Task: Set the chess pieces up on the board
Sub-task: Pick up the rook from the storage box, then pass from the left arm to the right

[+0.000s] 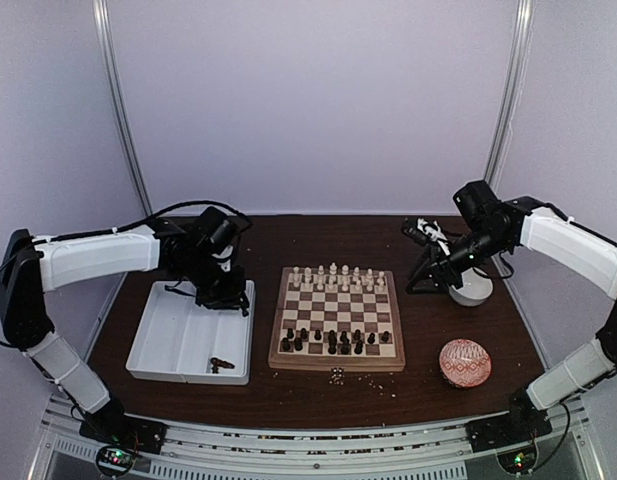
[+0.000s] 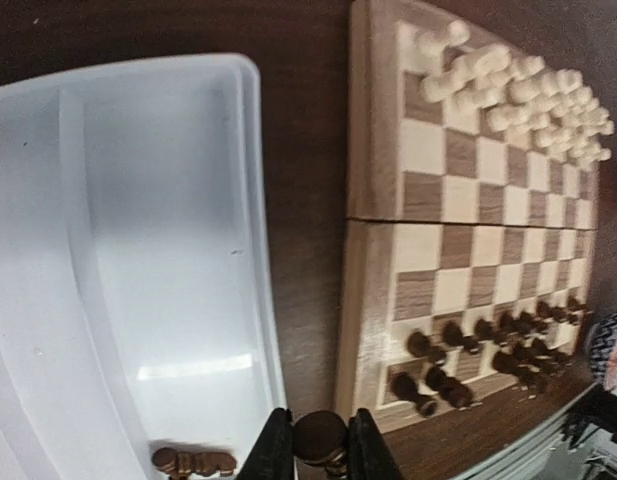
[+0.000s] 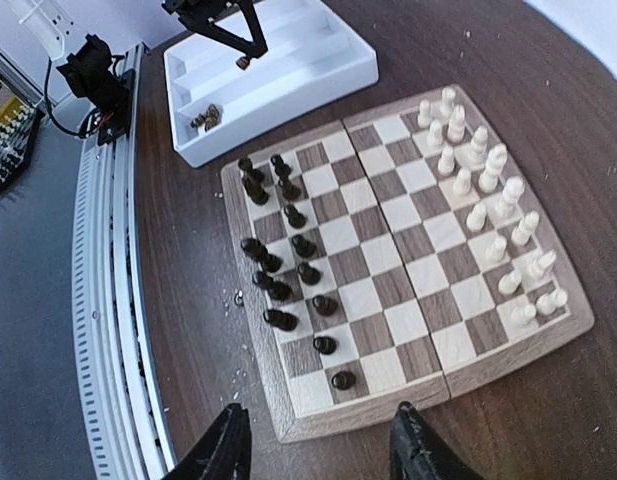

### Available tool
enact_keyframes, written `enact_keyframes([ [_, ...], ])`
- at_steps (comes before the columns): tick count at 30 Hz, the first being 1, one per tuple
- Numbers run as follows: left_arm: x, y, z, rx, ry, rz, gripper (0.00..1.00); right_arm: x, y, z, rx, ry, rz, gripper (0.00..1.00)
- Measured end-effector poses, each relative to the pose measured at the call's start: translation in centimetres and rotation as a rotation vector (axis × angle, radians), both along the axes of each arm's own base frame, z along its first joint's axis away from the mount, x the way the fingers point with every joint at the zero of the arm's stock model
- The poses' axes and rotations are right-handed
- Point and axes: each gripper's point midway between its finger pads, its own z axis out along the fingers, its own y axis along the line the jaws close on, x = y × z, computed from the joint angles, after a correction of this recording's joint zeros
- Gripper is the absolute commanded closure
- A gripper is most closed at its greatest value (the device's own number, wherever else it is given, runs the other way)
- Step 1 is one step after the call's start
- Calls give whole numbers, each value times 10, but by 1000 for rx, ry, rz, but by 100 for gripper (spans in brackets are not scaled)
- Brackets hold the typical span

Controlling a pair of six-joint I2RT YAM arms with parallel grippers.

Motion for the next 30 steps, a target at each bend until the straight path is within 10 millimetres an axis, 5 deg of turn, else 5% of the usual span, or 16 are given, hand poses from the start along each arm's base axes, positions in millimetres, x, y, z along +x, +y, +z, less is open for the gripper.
enact_keyframes([
  [3,11,-17,22,-130,-51,41,100,7,18,22,54,-47,-31,42],
  [4,15,-24,27,-182,-62,57,100,10,25,28,66,-59,-41,33],
  [5,18,-31,30,-234,-66,74,100,13,32,33,77,-75,-52,5],
  [6,21,-36,32,-273,-68,89,100,16,40,39,88,-86,-67,0],
  [11,31,-60,42,-444,-66,151,100,22,89,59,145,-159,-64,0],
  [18,39,-93,65,-669,-70,215,97,46,166,49,156,-99,-74,37],
  [22,39,-106,63,-738,-41,241,97,55,178,33,156,-58,-132,39],
  [30,43,-118,76,-831,-37,263,97,59,190,42,208,-60,-188,40],
])
